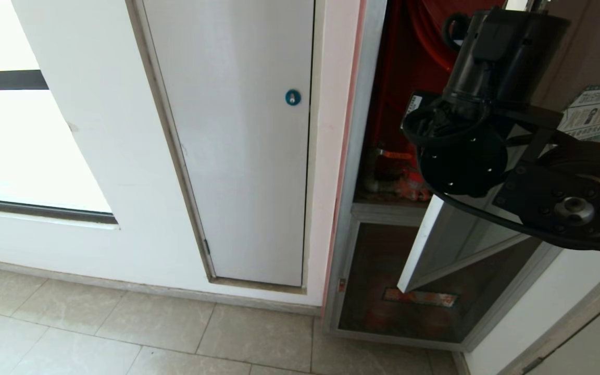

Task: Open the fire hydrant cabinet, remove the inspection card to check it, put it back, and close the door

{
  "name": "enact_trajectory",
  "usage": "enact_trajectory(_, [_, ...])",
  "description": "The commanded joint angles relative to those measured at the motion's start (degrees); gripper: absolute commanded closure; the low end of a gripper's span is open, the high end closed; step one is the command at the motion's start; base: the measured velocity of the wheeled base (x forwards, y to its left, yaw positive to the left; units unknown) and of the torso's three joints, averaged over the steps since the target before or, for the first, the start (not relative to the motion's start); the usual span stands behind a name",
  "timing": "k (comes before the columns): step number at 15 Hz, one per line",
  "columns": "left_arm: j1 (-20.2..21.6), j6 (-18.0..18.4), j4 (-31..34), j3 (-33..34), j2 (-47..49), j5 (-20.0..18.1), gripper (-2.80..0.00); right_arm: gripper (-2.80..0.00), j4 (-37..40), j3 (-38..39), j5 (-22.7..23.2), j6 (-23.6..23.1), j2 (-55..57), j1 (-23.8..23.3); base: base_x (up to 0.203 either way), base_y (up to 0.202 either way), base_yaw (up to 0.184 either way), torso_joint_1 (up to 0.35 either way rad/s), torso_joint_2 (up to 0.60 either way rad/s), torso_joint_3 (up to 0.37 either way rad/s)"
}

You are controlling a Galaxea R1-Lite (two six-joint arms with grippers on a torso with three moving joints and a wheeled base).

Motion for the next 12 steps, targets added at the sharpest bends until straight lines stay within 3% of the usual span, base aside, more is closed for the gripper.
enact_trajectory(1, [0.0, 0.03, -0.01, 0.0, 0.05, 0.0, 0.0, 0.0, -0.21, 1.06, -0.35, 0.07, -1.76, -0.18, 0.0, 0.0, 0.0, 0.0, 0.0, 0.0])
enact_trajectory(7, [0.0, 0.03, -0.01, 0.0, 0.05, 0.0, 0.0, 0.0, 0.63, 1.61, -0.26, -0.1, -2.13, 3.8, 0.0, 0.0, 0.0, 0.0, 0.0, 0.0])
enact_trajectory(12, [0.0, 0.03, -0.01, 0.0, 0.05, 0.0, 0.0, 0.0, 0.49, 2.32, -1.41, -0.61, -3.46, 3.02, 0.0, 0.0, 0.0, 0.0, 0.0, 0.0])
